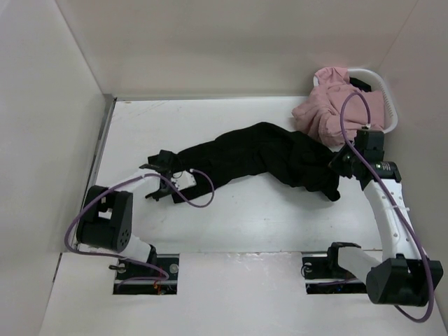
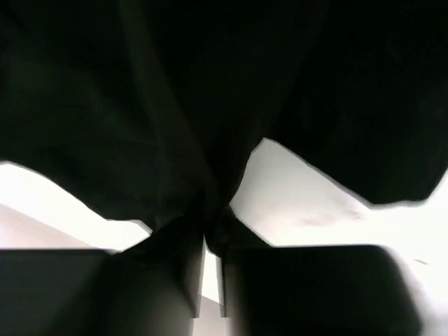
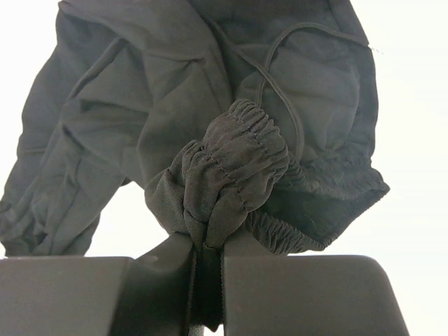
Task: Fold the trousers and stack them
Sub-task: Flatten the trousers out
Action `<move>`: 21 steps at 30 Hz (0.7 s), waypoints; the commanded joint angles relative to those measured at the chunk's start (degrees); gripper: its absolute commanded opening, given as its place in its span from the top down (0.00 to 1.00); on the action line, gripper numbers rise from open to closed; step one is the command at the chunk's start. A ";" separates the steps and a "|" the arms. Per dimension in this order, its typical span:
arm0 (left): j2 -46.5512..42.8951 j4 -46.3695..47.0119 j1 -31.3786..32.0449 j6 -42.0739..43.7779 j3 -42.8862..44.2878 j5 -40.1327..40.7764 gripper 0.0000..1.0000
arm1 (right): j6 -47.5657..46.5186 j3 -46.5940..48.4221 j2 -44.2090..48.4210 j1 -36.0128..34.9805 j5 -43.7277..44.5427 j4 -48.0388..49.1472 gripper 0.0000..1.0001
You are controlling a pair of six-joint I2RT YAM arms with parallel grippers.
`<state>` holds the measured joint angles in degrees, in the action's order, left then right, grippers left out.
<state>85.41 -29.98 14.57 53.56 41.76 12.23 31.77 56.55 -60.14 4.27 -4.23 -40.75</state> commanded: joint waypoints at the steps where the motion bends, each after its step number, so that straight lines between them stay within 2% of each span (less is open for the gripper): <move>1: 1.96 4.57 -5.36 -0.30 2.09 0.95 0.97 | -1.62 4.60 -2.60 0.87 -1.31 4.01 0.98; 3: 0.65 5.36 -10.98 1.71 6.12 0.96 1.00 | -2.15 8.90 -4.71 1.22 -1.31 3.84 0.99; 7: 1.16 5.80 -21.01 5.06 17.54 -0.36 1.00 | -2.94 18.83 -9.02 1.57 -1.31 3.40 1.00; 13: -2.42 7.31 -27.88 4.97 32.94 -3.79 1.00 | -3.21 30.63 -11.23 3.24 -0.26 0.42 1.00; 16: -8.04 3.27 -29.55 7.43 30.68 -5.11 1.00 | -2.33 24.69 -5.45 4.38 0.36 -1.26 1.00; 19: -15.33 -1.56 -31.74 11.81 20.33 -7.12 0.98 | -0.92 12.22 3.16 6.22 1.41 -3.27 0.98; 21: -20.52 -6.03 -33.33 15.77 12.51 -8.79 0.92 | 0.57 4.82 8.09 7.02 1.33 -4.42 0.92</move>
<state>69.43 -25.71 -16.75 62.81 62.76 6.68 30.68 68.07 -56.95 10.13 -4.34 -41.74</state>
